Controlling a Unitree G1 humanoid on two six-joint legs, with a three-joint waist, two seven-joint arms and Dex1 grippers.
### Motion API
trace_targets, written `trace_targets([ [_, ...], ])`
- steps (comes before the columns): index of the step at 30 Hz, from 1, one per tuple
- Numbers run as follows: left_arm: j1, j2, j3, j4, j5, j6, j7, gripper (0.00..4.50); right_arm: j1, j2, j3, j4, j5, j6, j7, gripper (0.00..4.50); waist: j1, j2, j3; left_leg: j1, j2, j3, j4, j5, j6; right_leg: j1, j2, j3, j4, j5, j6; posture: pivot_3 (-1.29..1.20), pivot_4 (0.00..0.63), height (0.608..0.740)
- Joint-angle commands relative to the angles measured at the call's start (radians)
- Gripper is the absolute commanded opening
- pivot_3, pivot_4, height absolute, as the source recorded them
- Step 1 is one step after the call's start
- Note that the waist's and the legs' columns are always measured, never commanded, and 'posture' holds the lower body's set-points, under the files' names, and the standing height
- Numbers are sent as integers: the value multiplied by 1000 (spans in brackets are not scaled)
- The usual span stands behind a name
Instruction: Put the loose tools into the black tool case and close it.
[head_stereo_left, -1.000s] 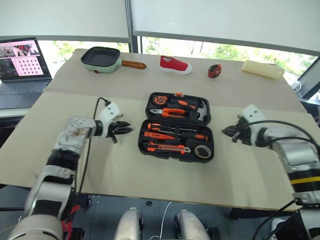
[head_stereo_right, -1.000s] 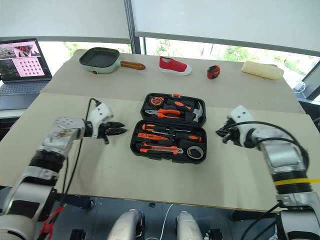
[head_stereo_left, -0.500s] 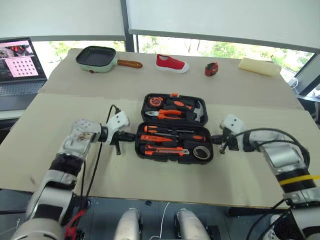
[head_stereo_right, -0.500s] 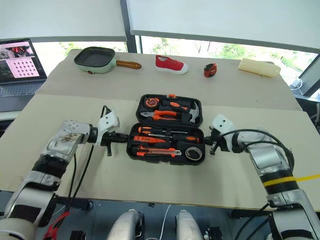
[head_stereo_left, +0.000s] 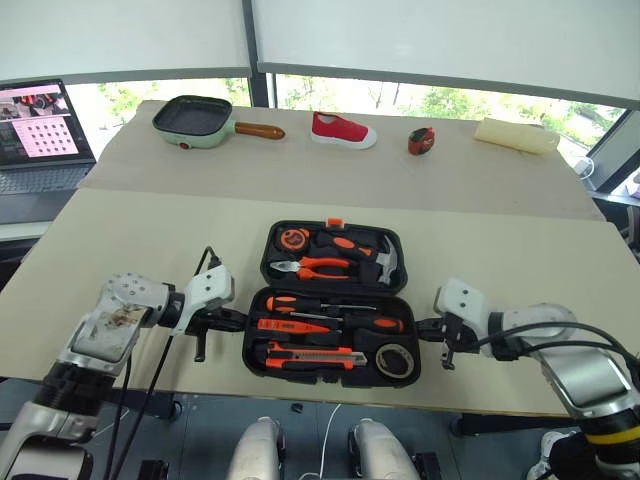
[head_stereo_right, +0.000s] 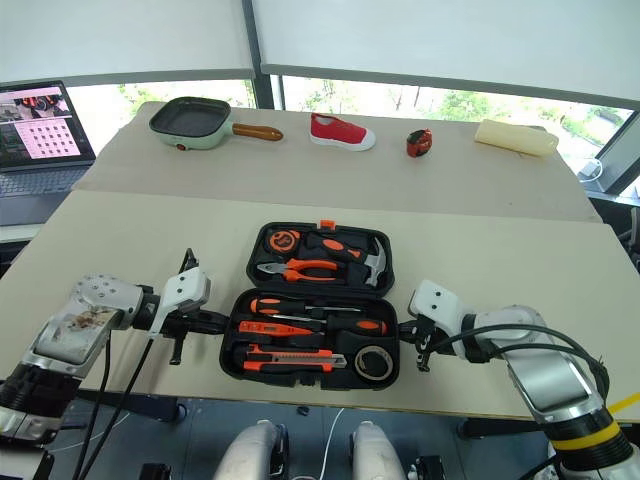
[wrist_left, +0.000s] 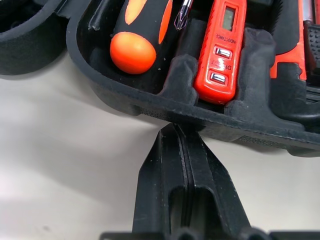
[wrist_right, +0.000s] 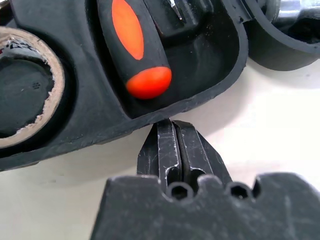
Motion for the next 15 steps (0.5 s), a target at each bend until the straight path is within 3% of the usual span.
trace_targets([
  [1,49,23,0,7,18,12,39,55,28,-12,-59,-36,5,21,-47,0,2,0,0,0,0,0,0,0,0,0,0,0,0,0,0,0,150,740],
  [5,28,51,114,60,-61,179,91,978,78,-74,-218,-40,86,128,-30,1018,3,0,-1,1,0,0,0,0,0,1,0,1,1,0,0,0,150,740],
  [7,-9,56,152,69,-111,269,104,1828,74,-90,-263,-35,132,178,-20,1840,1,0,0,2,0,0,0,0,0,1,0,1,2,0,0,0,150,740],
  [12,-333,-42,218,232,-233,766,270,3718,-187,-6,-330,93,283,488,-119,3524,1,-2,1,2,1,-2,1,5,0,1,3,1,2,1,0,0,150,740],
  [13,-381,-69,221,252,-238,834,308,3786,-244,22,-328,120,298,546,-150,3944,1,-2,1,2,0,-2,1,6,1,0,3,1,2,1,1,0,150,740],
  [15,-431,-103,228,273,-242,904,360,3786,-312,54,-321,155,312,615,-189,3944,2,-2,1,2,-1,-2,1,6,1,1,3,1,1,3,1,0,150,740],
])
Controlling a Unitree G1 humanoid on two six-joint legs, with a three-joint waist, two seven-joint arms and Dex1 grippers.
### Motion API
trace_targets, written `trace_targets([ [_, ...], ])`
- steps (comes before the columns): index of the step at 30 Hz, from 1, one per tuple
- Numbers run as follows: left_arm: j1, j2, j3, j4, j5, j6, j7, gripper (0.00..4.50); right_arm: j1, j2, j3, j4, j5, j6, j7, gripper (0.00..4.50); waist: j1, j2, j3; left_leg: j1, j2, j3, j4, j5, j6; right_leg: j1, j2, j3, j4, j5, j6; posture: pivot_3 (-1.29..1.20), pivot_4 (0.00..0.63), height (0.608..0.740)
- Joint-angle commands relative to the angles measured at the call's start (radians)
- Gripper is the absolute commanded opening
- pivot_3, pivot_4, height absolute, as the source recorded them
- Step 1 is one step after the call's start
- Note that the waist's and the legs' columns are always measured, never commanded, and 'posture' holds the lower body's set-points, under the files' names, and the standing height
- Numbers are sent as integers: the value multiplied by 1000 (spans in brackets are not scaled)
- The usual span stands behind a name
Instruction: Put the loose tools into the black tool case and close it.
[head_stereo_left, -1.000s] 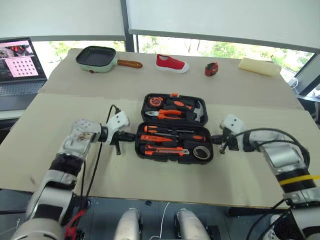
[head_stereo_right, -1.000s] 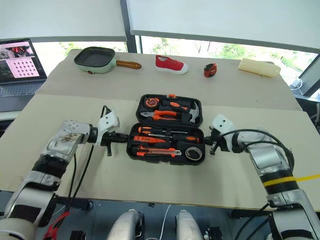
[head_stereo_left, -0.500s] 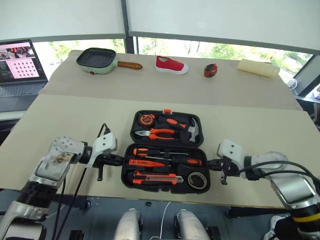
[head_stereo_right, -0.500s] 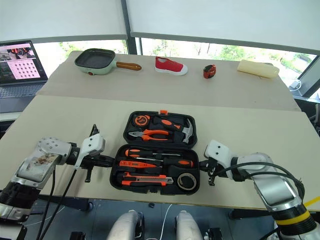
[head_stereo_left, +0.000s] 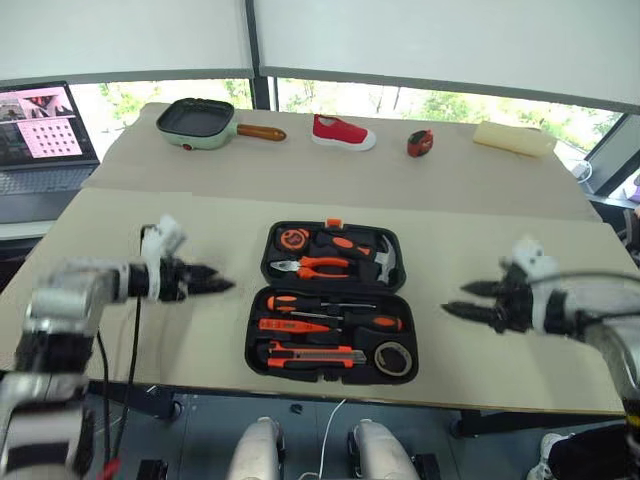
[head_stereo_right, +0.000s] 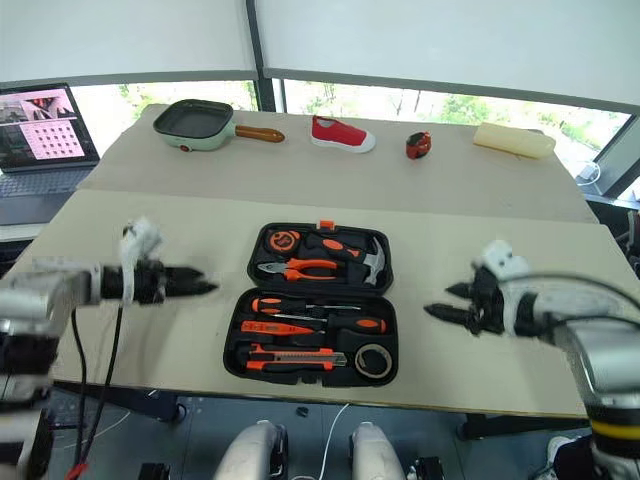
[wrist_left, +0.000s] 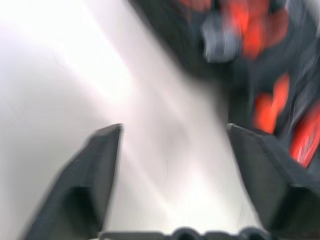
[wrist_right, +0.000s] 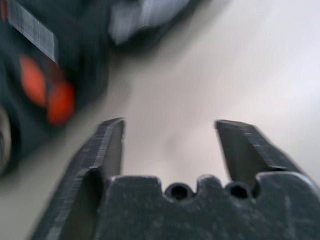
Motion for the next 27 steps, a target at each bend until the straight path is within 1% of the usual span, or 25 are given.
trace_targets([
  [1,-61,-47,28,41,-33,158,96,3786,-89,37,-19,51,44,136,-75,3944,1,0,0,0,-1,0,0,0,0,0,-1,0,0,1,-1,0,150,740],
  [3,-113,-105,35,67,-33,206,165,3786,-172,105,-1,113,48,189,-130,3944,1,0,0,-1,-1,0,-2,-1,0,-1,-1,0,0,1,-1,0,150,740],
  [5,-131,-149,26,75,-34,217,206,3786,-248,189,6,191,32,221,-206,3944,-2,0,0,-6,-1,0,-2,-1,0,-5,-1,0,0,1,-1,0,150,740],
  [8,-144,-186,34,94,-33,206,253,3786,-305,247,11,269,8,236,-274,3944,-3,0,0,-6,-1,0,-2,-1,0,-6,-1,0,0,1,-2,0,150,740],
  [9,-149,-197,38,102,-33,200,268,3786,-319,256,16,293,4,231,-285,3711,-2,0,0,-6,-1,0,-2,-1,0,-6,-1,0,0,1,-2,0,150,740],
  [12,-147,-206,34,115,-39,181,284,3063,-341,269,33,333,1,217,-299,2895,-1,0,0,-6,-2,0,-3,-1,0,-6,-3,0,0,1,-1,0,150,740],
  [13,-144,-208,36,115,-44,175,288,2587,-345,273,42,345,-3,213,-303,2494,0,0,0,-6,-2,0,-3,-1,0,-6,-3,0,0,1,-1,0,150,740],
  [15,-140,-214,47,118,-51,165,298,1783,-348,279,56,358,-9,207,-309,1778,0,0,0,-6,-2,0,-3,-1,0,-6,-3,0,0,1,-1,0,150,740],
  [16,-138,-216,53,117,-55,162,303,1448,-347,280,58,359,-8,206,-311,1509,0,0,0,-6,-2,0,-3,-1,0,-6,-3,0,0,1,-1,0,150,740],
  [17,-137,-217,57,116,-58,161,306,991,-347,281,59,357,-5,208,-312,1121,-1,0,0,-6,-2,0,-3,-1,0,-6,-3,0,0,1,-1,0,150,740],
  [18,-135,-219,61,114,-61,160,310,619,-346,281,59,354,-2,210,-312,779,-1,0,0,-6,-2,0,-3,-1,0,-6,-3,0,0,1,-1,0,150,740],
  [19,-132,-223,68,110,-66,160,313,316,-345,281,60,350,2,213,-312,527,-2,0,0,-6,-2,0,-3,-1,0,-5,-3,0,0,1,-1,0,150,740],
  [20,-131,-226,73,108,-71,160,317,23,-344,282,60,347,5,215,-312,135,-2,0,0,-6,-2,0,-3,-1,0,-5,-3,0,0,1,-1,0,150,740],
  [21,-125,-228,75,98,-78,164,318,0,-342,283,60,341,9,217,-312,31,-2,0,0,-5,-2,0,-3,-1,0,-5,-3,0,0,1,-1,0,150,740],
  [27,-105,-257,98,47,-123,165,330,0,-336,296,52,306,22,197,-315,31,-2,0,0,-5,-3,0,-3,0,-1,-4,-3,0,0,2,-1,0,150,740],
])
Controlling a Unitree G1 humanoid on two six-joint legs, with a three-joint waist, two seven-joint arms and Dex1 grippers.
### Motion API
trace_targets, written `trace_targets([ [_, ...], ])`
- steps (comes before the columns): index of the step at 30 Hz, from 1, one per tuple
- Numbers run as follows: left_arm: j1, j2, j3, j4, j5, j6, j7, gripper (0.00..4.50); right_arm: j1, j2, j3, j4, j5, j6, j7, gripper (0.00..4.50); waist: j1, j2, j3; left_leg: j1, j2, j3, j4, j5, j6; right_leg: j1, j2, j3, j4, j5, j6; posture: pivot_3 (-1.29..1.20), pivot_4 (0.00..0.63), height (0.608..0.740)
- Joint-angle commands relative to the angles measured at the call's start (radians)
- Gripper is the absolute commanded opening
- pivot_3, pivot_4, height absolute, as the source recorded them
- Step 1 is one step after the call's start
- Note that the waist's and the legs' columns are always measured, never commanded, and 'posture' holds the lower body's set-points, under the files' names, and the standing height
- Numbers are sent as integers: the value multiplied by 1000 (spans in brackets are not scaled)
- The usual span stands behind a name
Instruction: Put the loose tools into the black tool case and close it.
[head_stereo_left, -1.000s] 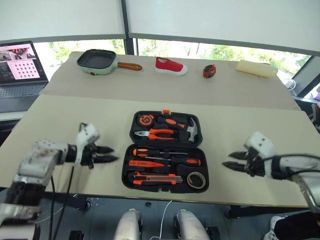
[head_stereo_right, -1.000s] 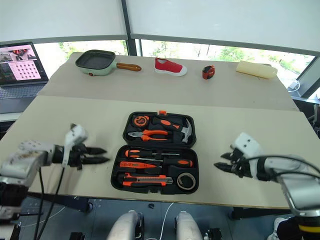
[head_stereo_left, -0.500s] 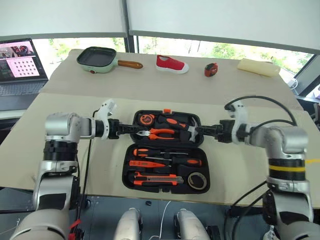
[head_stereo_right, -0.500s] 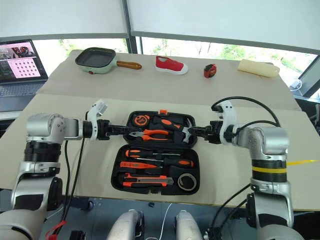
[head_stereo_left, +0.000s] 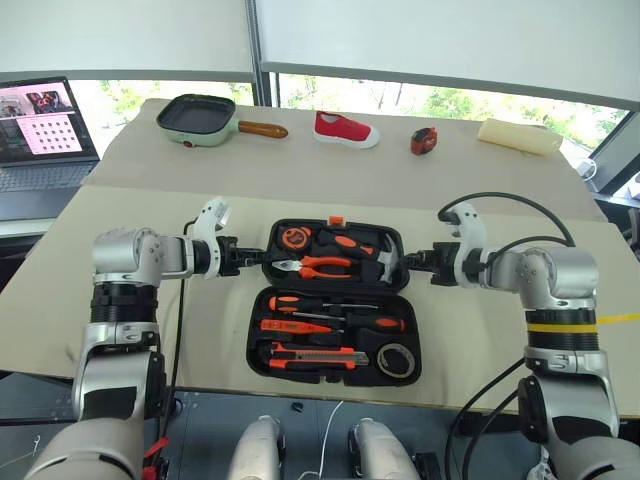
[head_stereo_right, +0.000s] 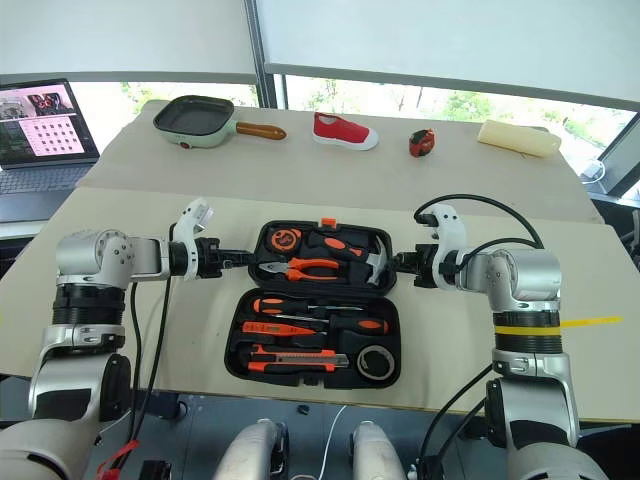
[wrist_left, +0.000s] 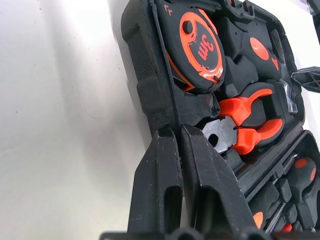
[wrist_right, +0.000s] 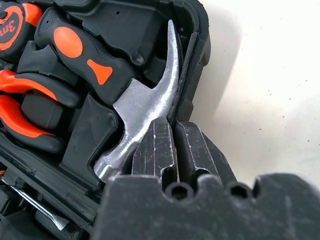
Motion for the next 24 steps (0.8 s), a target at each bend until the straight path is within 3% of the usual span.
trace_targets([
  [1,9,-23,27,-85,-59,-29,-20,0,-7,16,-21,-64,29,-29,3,31,0,0,0,0,0,0,0,0,0,0,0,0,0,0,0,0,150,740],
  [14,150,-86,-3,-303,-5,-479,-50,0,59,49,-45,-264,-5,-272,-37,31,3,0,0,-2,0,0,-1,0,0,-2,-1,0,-1,0,0,0,150,740],
  [24,423,-70,-37,-481,151,-875,20,0,493,-2,73,-585,-140,-717,35,31,-1,0,0,-2,0,0,-6,-1,-1,-2,-1,1,-6,0,0,0,150,740],
])
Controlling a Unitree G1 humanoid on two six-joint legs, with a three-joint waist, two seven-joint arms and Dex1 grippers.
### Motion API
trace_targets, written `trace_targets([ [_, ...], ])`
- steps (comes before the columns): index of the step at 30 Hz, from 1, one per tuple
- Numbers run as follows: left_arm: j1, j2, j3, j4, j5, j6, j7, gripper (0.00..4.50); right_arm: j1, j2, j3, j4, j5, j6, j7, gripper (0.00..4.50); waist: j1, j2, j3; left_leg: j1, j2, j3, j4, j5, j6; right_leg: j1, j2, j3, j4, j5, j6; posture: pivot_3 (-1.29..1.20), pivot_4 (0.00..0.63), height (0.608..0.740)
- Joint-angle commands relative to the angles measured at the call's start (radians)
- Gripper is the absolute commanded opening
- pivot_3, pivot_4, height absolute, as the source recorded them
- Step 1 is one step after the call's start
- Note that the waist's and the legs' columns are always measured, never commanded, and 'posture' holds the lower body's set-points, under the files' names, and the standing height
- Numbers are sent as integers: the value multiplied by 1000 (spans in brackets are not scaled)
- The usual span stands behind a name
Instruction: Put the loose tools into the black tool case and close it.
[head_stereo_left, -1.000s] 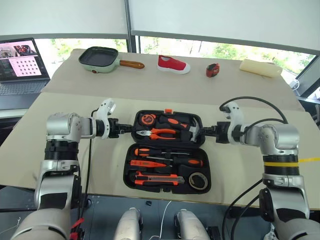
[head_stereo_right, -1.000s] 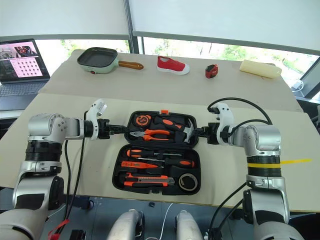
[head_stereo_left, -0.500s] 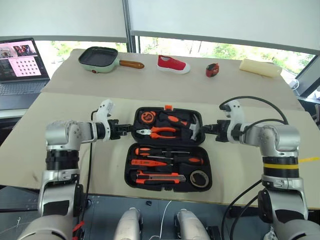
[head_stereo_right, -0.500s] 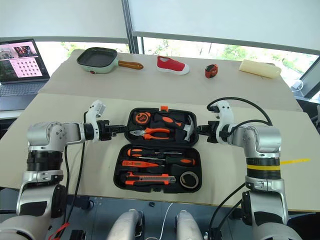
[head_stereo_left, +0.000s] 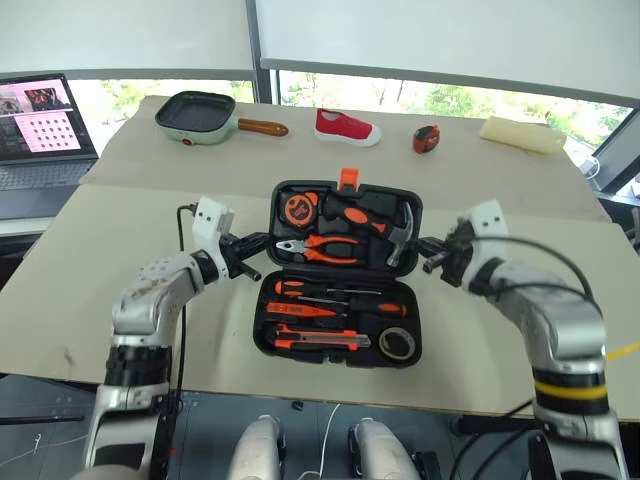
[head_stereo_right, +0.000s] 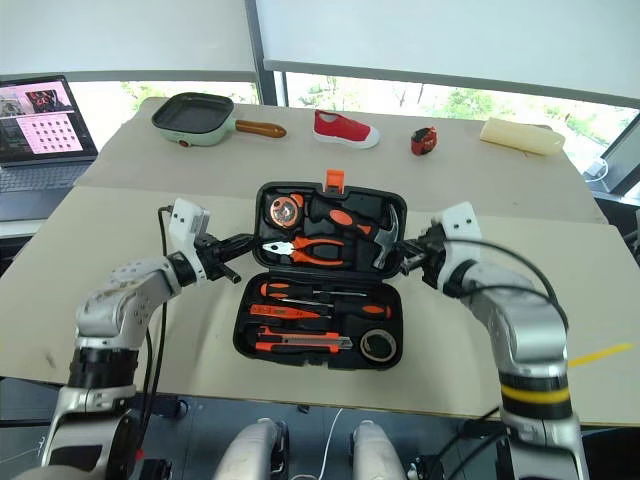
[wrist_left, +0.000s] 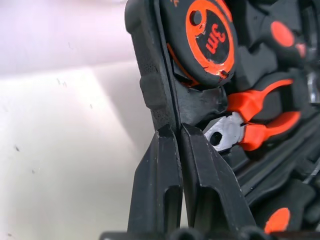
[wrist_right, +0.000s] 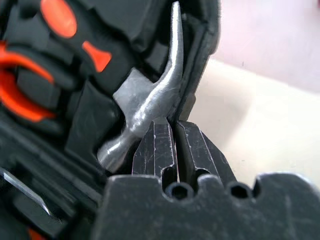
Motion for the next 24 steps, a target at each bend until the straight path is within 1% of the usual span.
trace_targets([
  [1,58,2,8,-118,34,-111,46,0,93,-9,56,-119,-29,-193,66,31,-2,0,0,1,0,0,0,0,0,1,0,1,0,0,0,0,150,740],
  [5,134,7,34,-184,50,-139,103,0,164,-8,40,-125,-62,-332,62,31,-4,0,0,4,1,0,0,0,0,2,1,2,1,0,0,0,150,740],
  [9,228,29,106,-277,-12,-62,136,0,266,-37,13,-172,-84,-476,99,31,-4,0,0,5,1,0,0,0,0,2,1,2,2,0,0,0,150,740],
  [10,250,32,117,-299,-17,-59,141,346,294,-45,9,-191,-89,-504,108,11,-4,0,0,5,1,0,0,0,0,2,1,2,2,0,0,0,150,740],
  [11,287,42,135,-330,-29,-50,138,695,340,-60,4,-221,-112,-581,127,376,-4,0,0,5,1,0,0,0,0,2,1,2,2,0,0,0,150,740],
  [12,338,51,162,-370,-40,-38,139,872,408,-99,4,-248,-169,-740,170,760,-4,0,0,5,1,-1,0,0,0,2,1,3,2,0,0,0,150,740],
  [13,387,59,190,-408,-52,-27,138,1349,472,-140,4,-262,-231,-895,206,1050,-6,0,0,6,2,-1,0,-1,0,2,1,3,1,0,0,0,150,740],
  [14,420,65,208,-434,-64,-18,139,1700,515,-167,4,-266,-272,-1005,228,1378,-8,0,0,6,2,-1,0,-1,0,2,1,3,1,0,0,0,150,740],
  [16,502,76,267,-484,-93,16,148,2311,624,-184,-35,-257,-301,-1108,229,1952,-6,-1,-1,8,2,-1,-1,-1,0,3,1,4,1,-1,0,0,150,740],
  [17,535,80,294,-503,-111,29,148,2667,662,-183,-54,-253,-297,-1149,227,2320,-4,-2,-2,9,2,-1,-1,-1,-1,5,1,3,1,-1,0,0,150,740],
  [19,653,99,375,-519,-116,40,128,3300,793,-218,-87,-223,-372,-1319,251,2959,1,-3,-3,11,3,0,0,-1,-1,7,1,3,1,-1,0,0,150,740],
  [20,704,107,408,-516,-124,38,109,3753,865,-233,-96,-215,-360,-1351,278,3361,1,-4,-3,13,3,0,0,-1,-1,10,0,3,-1,-2,0,0,150,740],
  [21,739,115,425,-509,-124,37,100,4001,917,-239,-102,-210,-344,-1356,290,3367,3,-4,-3,16,3,1,0,-1,-1,13,-1,3,-2,-3,-1,0,150,740],
  [22,753,125,430,-498,-145,66,93,4243,954,-234,-107,-221,-296,-1288,291,3367,6,-5,-3,21,3,2,0,-1,-2,19,-1,3,-4,-6,-4,0,150,740],
  [23,757,132,430,-489,-160,76,87,4477,977,-231,-109,-234,-249,-1202,285,3367,7,-5,-3,27,4,2,-1,-7,-10,20,-2,1,-6,-13,-6,0,150,740],
  [24,751,141,422,-484,-169,86,85,4477,978,-231,-112,-244,-210,-1130,276,3367,9,-5,-3,27,5,1,-1,-7,-10,21,-2,0,-7,-14,-4,0,150,740],
])
